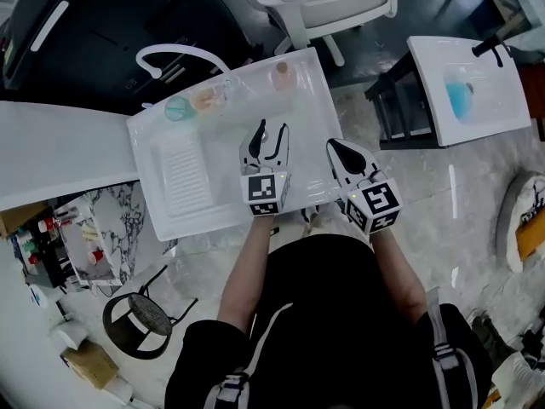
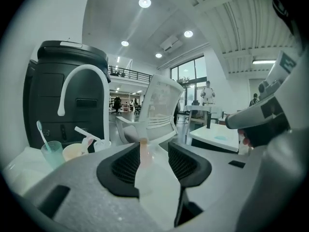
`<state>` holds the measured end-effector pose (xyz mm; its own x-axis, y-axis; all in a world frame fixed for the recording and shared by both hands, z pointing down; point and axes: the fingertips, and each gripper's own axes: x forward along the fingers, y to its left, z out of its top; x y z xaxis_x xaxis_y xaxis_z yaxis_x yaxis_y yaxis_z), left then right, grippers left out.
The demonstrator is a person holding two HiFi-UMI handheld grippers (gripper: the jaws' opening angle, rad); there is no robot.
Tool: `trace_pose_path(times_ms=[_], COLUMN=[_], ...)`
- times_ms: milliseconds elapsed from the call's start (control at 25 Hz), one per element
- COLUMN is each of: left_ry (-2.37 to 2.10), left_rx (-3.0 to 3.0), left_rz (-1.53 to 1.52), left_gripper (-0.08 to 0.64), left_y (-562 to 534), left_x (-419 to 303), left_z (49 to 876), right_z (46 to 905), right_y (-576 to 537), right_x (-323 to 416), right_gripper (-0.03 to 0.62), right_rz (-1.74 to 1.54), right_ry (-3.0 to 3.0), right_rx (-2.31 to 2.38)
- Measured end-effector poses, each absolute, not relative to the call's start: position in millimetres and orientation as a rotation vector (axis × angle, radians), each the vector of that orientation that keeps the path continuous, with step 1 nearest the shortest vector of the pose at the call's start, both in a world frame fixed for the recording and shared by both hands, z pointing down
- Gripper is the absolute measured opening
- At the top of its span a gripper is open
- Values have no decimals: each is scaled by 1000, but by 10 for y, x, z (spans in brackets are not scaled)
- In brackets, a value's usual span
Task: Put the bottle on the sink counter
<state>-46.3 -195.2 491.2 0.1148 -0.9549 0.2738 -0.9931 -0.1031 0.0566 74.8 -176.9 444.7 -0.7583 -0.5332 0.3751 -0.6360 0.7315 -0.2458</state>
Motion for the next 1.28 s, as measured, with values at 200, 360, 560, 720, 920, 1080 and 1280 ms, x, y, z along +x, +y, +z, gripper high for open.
trace_pose_path(times_ms=[200, 360, 560, 720, 920, 1080, 1280], left_ry=[-1926, -1914, -1905, -1906, -1915, -1935, -1956], left_rx=[2139, 2141, 2144, 2137, 2134, 2133, 2130], left_rz=[212, 182, 173, 171, 153, 139, 134], left_gripper=[181, 181, 181, 180, 175, 155, 106], left_y=[-1725, -1563, -1398, -1327, -1238, -1195, -1202], left_x=[-490, -489, -518, -577, -594, -600, -597], left_z=[4805, 4678, 4508, 4376, 4210, 4108, 4062], right_z=[4392, 4366, 4279, 4159, 4067, 4041, 4054], right_y=[-1766, -1760, -1772, -1786, -1787, -1774, -1751], right_x=[714, 707, 682, 640, 573, 525, 472], right_gripper=[5, 5, 5, 5, 5, 5, 5], right_rz=[501, 488, 470, 459, 445, 432, 456], right_ry=[-2672, -2680, -2696, -2721, -2742, -2754, -2758], right_rx=[900, 891, 871, 855, 817, 786, 772])
